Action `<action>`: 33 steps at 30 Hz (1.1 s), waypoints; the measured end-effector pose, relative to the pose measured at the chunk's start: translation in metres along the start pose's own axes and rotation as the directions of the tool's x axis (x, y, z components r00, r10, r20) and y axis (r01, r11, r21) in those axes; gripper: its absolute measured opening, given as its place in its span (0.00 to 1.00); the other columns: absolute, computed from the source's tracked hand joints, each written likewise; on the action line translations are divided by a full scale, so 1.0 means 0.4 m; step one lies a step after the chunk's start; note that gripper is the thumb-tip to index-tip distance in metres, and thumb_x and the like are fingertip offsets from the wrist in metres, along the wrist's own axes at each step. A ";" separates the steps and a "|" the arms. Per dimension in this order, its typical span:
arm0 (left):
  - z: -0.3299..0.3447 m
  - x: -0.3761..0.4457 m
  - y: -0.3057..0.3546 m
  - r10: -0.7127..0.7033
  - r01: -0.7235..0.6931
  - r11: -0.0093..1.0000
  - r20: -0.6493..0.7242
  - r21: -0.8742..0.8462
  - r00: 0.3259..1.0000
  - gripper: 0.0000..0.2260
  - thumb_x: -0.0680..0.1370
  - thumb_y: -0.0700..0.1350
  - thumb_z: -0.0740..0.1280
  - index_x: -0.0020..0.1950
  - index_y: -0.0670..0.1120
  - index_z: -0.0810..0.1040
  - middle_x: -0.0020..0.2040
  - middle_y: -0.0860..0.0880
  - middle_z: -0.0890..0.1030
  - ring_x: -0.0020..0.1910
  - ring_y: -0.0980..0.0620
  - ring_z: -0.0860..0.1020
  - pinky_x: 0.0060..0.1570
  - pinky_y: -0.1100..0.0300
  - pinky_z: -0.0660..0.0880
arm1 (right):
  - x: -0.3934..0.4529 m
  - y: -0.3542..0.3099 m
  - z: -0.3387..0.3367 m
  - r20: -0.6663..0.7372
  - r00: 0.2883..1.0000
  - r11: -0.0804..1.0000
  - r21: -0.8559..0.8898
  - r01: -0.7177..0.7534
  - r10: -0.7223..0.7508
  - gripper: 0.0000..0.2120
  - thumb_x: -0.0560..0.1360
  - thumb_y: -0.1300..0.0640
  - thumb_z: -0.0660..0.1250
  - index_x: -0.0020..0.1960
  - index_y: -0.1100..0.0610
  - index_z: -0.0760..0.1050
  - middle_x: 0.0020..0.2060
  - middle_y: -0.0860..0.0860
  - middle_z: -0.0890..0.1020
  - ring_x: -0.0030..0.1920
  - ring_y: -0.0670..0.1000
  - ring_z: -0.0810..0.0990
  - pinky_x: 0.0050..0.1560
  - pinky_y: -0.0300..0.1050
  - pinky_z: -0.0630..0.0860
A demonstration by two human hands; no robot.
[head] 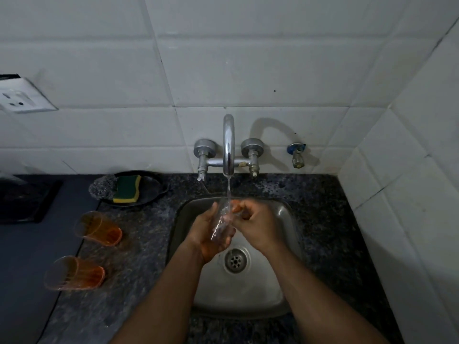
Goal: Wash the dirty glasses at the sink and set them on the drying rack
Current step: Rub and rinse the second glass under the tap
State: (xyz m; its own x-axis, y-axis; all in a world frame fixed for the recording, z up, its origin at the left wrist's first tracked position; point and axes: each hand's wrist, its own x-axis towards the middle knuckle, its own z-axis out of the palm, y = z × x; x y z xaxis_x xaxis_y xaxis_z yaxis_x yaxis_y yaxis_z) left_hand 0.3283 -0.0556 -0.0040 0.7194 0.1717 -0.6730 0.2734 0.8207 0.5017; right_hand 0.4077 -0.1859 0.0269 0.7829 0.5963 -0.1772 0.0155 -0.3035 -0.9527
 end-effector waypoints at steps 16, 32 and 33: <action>-0.007 -0.004 0.026 0.081 -0.078 0.996 -0.077 0.045 0.994 0.25 0.81 0.61 0.59 0.43 0.43 0.84 0.35 0.44 0.77 0.24 0.50 0.69 0.24 0.64 0.56 | 0.072 -0.077 -0.044 0.525 0.829 0.728 -0.491 0.479 -0.192 0.04 0.76 0.52 0.76 0.49 0.50 0.86 0.44 0.44 0.86 0.44 0.39 0.83 0.48 0.40 0.80; 0.022 0.020 0.013 0.020 -0.001 0.973 -0.080 0.229 0.997 0.17 0.79 0.51 0.57 0.45 0.42 0.81 0.32 0.43 0.76 0.23 0.49 0.70 0.24 0.64 0.63 | -0.006 -0.018 0.033 -0.160 0.979 0.992 -0.036 0.123 -0.127 0.42 0.60 0.55 0.86 0.70 0.41 0.72 0.59 0.41 0.82 0.55 0.40 0.83 0.53 0.47 0.85; 0.018 0.030 0.026 0.032 0.009 0.953 -0.130 0.303 0.991 0.16 0.78 0.52 0.61 0.45 0.44 0.83 0.34 0.43 0.80 0.26 0.48 0.75 0.27 0.62 0.68 | -0.002 -0.019 0.032 -0.148 0.983 0.993 -0.061 0.100 -0.108 0.41 0.60 0.56 0.86 0.68 0.42 0.74 0.56 0.41 0.83 0.54 0.37 0.82 0.55 0.47 0.84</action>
State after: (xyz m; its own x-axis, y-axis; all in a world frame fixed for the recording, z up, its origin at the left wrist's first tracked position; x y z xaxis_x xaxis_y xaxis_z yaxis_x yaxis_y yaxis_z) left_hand 0.3445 -0.0490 -0.0028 0.6386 0.2670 -0.7217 0.4604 0.6189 0.6364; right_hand 0.3991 -0.1744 0.0310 0.8601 0.5090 -0.0343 0.1320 -0.2870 -0.9488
